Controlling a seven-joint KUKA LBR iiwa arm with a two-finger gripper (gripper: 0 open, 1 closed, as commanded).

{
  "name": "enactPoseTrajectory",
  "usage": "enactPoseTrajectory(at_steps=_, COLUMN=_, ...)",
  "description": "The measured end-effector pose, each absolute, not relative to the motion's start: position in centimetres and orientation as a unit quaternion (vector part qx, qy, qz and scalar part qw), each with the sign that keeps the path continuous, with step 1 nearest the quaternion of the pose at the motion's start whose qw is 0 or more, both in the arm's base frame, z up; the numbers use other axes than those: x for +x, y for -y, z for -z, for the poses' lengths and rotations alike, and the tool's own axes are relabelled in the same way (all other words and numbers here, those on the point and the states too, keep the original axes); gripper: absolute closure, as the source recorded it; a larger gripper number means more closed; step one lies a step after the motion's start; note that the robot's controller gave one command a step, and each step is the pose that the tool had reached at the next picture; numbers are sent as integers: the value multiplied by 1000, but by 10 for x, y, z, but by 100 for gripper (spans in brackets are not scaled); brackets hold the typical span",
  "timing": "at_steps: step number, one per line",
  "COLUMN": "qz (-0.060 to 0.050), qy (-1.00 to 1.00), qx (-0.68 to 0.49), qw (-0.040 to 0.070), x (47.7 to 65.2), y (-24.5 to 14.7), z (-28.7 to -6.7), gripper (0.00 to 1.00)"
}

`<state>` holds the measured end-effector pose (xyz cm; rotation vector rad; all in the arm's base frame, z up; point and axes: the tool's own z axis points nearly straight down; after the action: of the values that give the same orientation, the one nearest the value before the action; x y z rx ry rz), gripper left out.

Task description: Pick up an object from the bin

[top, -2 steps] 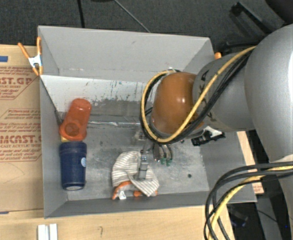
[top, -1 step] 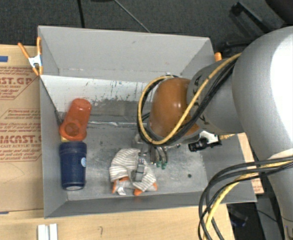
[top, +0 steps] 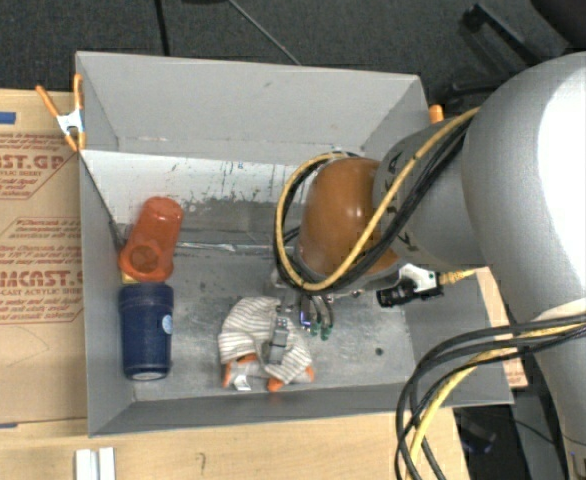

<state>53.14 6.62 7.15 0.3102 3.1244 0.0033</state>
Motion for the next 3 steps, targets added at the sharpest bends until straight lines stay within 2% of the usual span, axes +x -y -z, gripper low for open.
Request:
enactPoseTrajectory(at_steps=1, qz=-2, qy=-997, qx=82, qw=3, x=536, y=-67, z=-73, gripper=100)
enactPoseTrajectory(at_steps=3, qz=-2, qy=-997, qx=83, qw=1, x=535, y=-67, z=-75, gripper=100)
